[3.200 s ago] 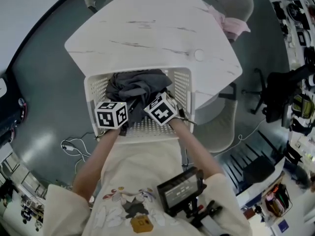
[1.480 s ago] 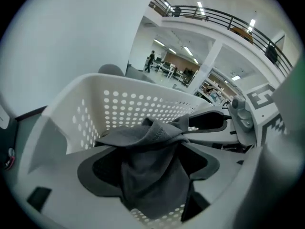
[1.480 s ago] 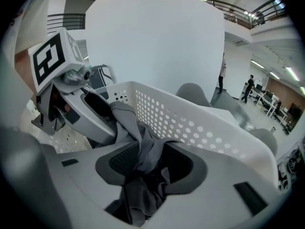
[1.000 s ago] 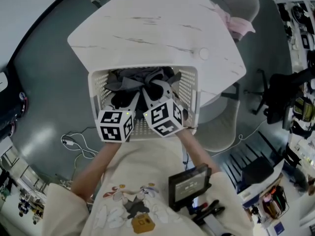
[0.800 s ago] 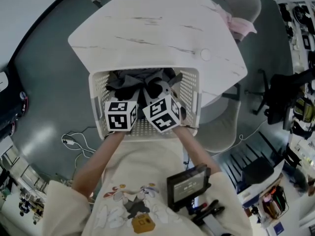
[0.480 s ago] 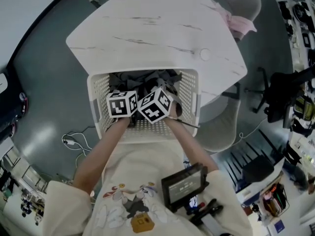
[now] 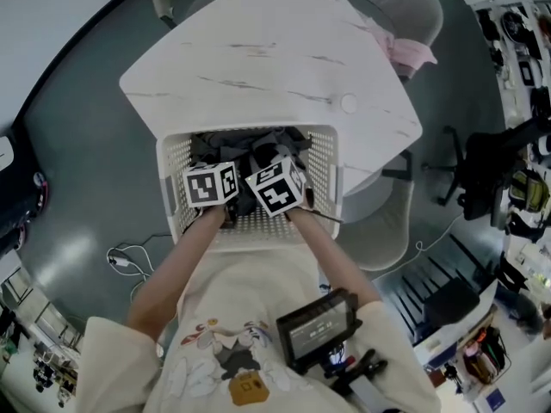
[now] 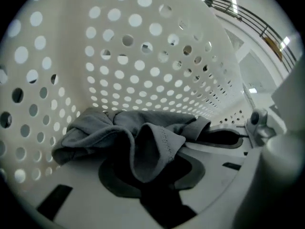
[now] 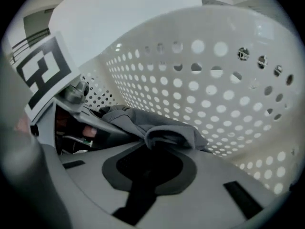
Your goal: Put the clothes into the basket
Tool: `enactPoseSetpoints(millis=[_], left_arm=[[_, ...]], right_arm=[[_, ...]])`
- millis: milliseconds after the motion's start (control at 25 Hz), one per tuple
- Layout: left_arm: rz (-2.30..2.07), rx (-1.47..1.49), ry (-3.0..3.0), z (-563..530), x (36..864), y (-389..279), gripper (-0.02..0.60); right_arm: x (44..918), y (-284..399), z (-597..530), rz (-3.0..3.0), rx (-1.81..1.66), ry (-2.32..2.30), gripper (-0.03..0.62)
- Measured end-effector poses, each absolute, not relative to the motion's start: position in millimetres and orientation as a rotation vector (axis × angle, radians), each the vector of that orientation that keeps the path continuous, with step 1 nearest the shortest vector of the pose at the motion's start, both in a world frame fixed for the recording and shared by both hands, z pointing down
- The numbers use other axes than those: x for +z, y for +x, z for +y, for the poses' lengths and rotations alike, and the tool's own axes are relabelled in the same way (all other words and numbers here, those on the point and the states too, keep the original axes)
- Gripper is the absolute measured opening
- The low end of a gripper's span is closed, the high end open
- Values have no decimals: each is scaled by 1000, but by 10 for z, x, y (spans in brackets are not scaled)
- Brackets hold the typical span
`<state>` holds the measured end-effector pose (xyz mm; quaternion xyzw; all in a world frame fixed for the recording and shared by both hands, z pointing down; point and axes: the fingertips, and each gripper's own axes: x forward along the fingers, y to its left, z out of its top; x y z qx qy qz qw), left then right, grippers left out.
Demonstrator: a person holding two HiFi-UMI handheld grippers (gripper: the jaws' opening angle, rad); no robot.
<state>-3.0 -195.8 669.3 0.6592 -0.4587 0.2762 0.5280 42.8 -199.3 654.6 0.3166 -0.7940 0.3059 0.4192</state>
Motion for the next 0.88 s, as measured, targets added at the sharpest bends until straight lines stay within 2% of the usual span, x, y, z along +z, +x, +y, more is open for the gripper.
enactPoseSetpoints(millis=[120,360,880], left_arm=[[-1058,543,1548,-1970,6438,-41,129],[-1052,497,1664,-1936,5994,-80,129],[-998,400,1900,-1688,5254,24,129]], right_arm=[[6310,474,-1986,-2016,847,877,54],[5915,611,-1988,-2038,949,1036,54],[5143,624,-1774,-2134,892,1269,52]])
